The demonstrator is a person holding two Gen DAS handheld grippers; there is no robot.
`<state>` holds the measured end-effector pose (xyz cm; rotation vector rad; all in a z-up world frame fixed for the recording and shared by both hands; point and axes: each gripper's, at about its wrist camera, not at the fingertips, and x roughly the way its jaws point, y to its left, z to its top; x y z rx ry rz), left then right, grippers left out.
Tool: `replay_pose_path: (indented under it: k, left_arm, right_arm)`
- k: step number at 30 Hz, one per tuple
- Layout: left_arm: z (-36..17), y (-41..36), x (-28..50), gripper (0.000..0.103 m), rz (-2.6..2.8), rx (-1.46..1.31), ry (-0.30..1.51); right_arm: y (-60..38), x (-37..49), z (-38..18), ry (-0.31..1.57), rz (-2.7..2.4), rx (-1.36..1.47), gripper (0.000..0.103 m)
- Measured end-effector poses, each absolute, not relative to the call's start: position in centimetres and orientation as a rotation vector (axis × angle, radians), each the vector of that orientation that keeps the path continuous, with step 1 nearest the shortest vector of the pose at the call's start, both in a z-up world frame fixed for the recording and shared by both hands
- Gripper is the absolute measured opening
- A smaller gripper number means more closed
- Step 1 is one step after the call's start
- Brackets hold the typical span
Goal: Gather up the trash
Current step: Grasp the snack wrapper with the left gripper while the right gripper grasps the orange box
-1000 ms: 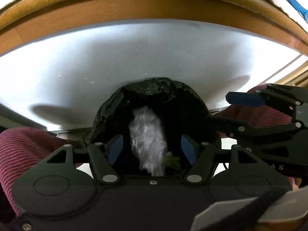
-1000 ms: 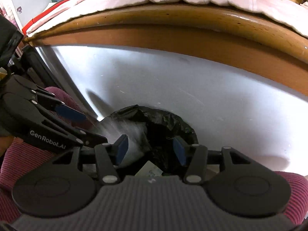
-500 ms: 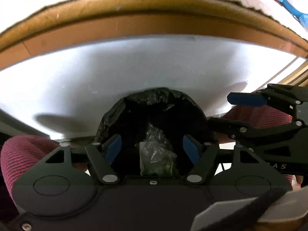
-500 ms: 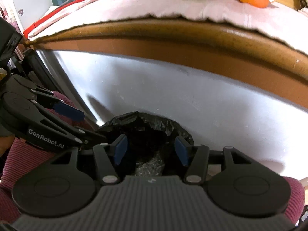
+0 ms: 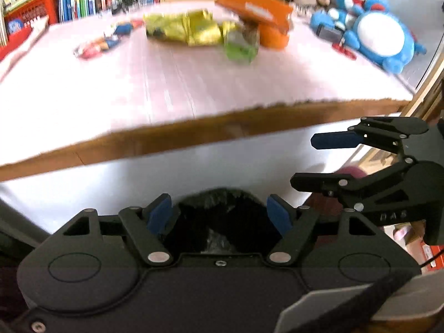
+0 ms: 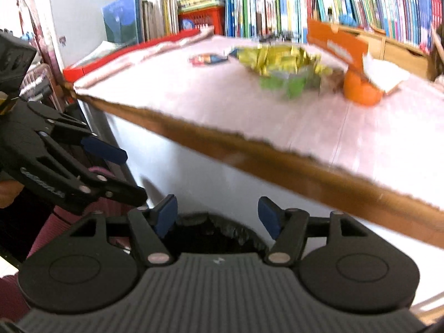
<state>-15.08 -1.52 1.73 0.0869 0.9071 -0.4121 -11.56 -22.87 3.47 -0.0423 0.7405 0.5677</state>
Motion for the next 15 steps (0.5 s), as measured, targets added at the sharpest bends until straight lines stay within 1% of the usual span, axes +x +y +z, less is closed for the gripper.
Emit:
replay_pose_path:
  k: [6, 10, 15]
  left_arm:
    - [4.8, 0.0, -14.3, 0.075, -0.416, 0.017, 0.817]
    - [5.8, 0.7, -12.7, 0.076, -0.355, 0.011, 0.746]
    - [6.5, 2.1, -9.8, 0.08, -0.236, -0.011, 0.638]
  right_arm:
    - [-23.6, -10.5, 5.9, 0.626, 0.517, -0.058, 0.081]
    - [-24.5, -9.2, 6.8, 0.561, 0.428, -0.035, 0.082]
    - [-25.6, -7.0, 7.2, 0.492, 0.328, -0.015, 0.086]
